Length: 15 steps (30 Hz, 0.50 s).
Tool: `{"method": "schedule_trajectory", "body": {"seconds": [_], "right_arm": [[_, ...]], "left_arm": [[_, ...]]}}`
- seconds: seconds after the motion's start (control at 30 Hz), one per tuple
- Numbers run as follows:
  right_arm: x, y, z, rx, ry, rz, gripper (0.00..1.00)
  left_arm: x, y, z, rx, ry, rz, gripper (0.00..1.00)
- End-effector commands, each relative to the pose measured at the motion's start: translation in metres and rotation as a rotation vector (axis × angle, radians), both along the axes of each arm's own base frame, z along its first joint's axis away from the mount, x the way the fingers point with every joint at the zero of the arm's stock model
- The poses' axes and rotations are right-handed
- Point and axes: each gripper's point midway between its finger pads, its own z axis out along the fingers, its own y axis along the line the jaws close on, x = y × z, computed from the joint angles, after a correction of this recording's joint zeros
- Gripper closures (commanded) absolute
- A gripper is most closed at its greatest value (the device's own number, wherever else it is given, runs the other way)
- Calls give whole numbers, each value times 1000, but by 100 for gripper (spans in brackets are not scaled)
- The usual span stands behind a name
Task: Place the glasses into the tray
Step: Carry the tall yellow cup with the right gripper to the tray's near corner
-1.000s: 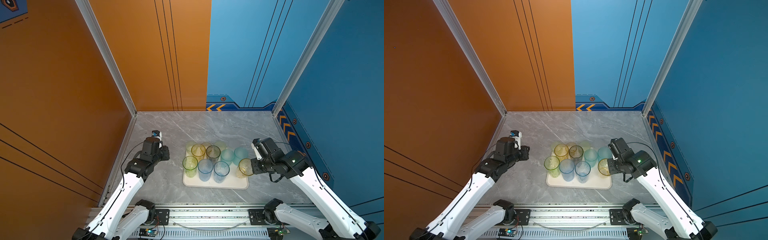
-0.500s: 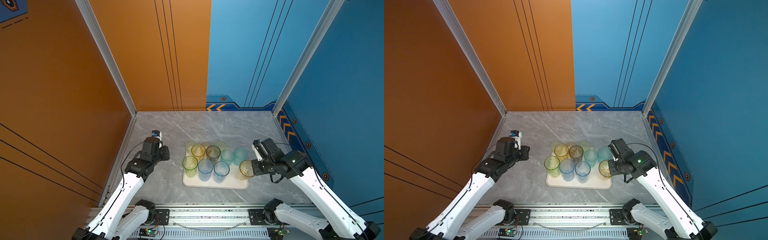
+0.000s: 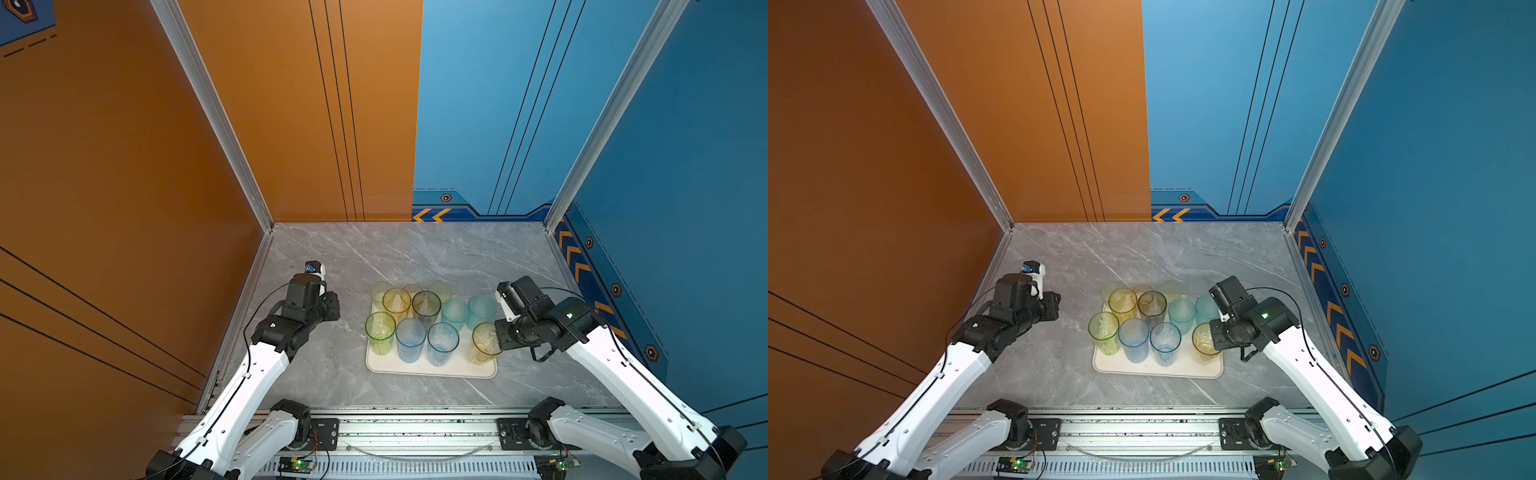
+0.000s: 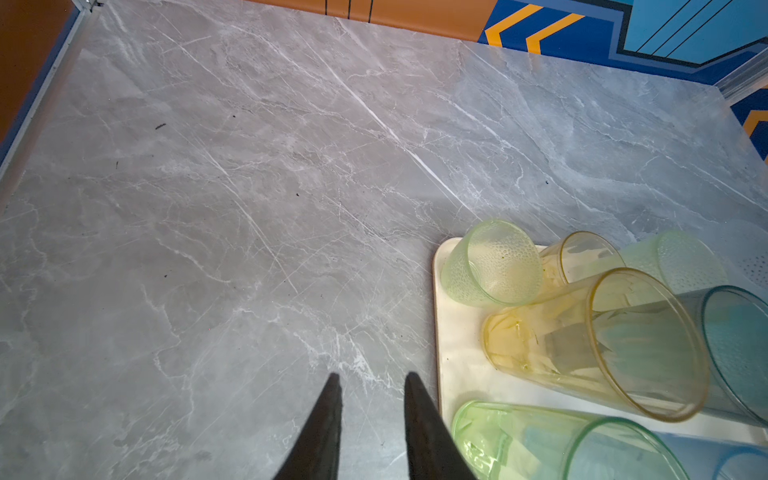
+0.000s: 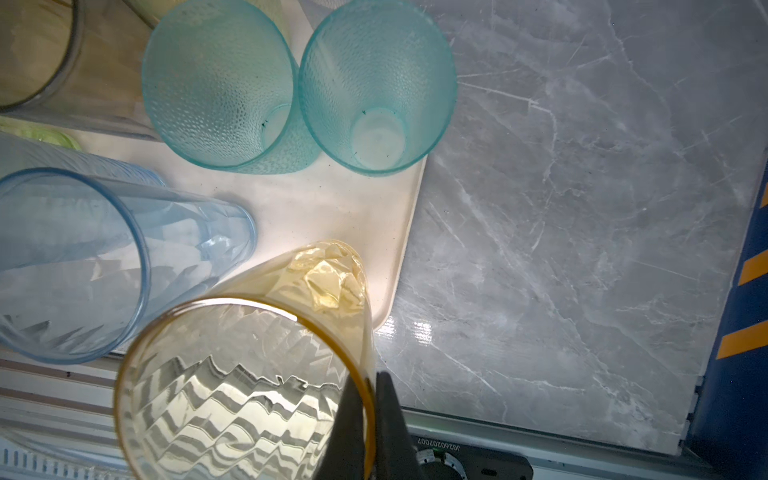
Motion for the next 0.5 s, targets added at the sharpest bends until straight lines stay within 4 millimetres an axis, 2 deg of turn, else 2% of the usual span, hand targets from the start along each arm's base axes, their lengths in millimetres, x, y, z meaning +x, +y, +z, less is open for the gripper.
{"method": "schedule_trajectory", "body": {"seconds": [0.0, 0.47], "right_arm": [[8, 9, -1, 31, -23, -4, 100], [17, 11, -18, 13, -7, -15, 100]], "left_arm": [[3, -2, 8, -15, -11, -9, 72], [4, -4, 3, -16, 0, -10, 72]]}}
